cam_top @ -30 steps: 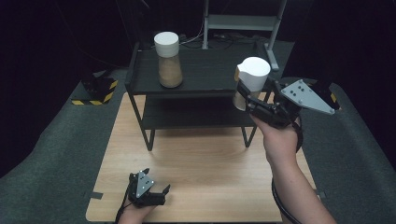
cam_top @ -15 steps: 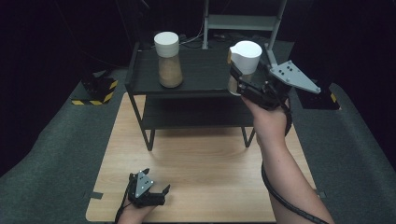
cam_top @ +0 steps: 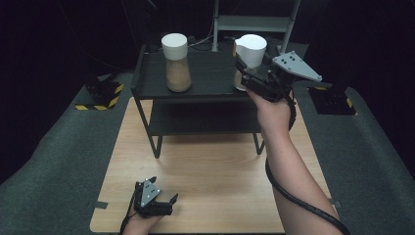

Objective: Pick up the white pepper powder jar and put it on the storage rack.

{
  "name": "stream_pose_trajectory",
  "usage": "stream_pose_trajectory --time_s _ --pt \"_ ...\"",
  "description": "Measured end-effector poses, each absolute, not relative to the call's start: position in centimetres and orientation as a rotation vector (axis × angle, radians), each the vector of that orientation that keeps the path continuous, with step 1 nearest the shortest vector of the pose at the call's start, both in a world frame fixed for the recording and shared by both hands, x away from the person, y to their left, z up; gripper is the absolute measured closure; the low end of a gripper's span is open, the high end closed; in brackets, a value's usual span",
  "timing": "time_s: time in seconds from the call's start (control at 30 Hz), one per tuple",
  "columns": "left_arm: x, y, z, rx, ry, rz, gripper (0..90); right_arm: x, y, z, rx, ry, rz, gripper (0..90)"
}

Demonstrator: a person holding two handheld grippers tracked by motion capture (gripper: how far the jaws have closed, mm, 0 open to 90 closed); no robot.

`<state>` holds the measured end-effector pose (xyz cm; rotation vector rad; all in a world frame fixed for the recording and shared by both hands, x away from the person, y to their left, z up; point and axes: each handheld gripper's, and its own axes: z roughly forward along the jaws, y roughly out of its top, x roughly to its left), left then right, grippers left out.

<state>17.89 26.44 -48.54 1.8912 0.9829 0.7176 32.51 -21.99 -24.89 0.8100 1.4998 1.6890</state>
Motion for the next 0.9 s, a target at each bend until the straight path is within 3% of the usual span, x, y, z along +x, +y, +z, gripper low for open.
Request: stream_pose_trajectory --time_s 0.9 --pt "17.9 26.6 -48.6 1.883 0.985 0.709 0.7 34.1 -21.1 -25.4 0.821 1.525 1.685 29.5"
